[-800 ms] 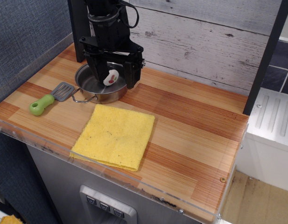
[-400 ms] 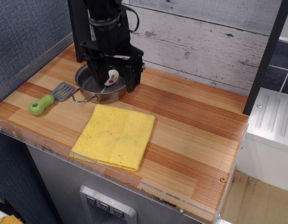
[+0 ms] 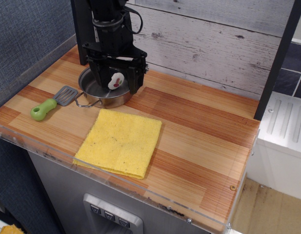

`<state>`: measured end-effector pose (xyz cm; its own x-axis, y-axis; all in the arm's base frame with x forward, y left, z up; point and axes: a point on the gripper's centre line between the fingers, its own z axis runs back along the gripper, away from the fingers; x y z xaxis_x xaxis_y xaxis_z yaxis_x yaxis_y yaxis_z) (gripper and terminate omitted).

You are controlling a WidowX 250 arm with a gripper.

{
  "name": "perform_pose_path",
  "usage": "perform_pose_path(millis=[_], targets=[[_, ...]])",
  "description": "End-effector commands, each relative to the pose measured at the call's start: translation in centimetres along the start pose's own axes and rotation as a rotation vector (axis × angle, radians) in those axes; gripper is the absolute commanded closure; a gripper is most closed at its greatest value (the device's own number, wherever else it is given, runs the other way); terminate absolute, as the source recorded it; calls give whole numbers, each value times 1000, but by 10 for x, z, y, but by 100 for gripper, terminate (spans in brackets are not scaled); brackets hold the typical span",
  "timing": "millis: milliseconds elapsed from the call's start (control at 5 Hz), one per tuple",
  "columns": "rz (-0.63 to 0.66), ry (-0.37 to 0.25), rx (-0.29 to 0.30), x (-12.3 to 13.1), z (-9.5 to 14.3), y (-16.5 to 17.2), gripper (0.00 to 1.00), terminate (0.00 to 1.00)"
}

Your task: Place the black and white vegetable to the right of the yellow cloth.

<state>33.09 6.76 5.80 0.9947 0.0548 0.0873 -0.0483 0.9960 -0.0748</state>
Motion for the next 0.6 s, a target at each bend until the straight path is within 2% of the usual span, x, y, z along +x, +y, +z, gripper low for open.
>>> perform_pose_path(millis=[0,400], targets=[[6,-37,48,17,6,17,0,0],[32,-22,76,29,-6,36,0,0]])
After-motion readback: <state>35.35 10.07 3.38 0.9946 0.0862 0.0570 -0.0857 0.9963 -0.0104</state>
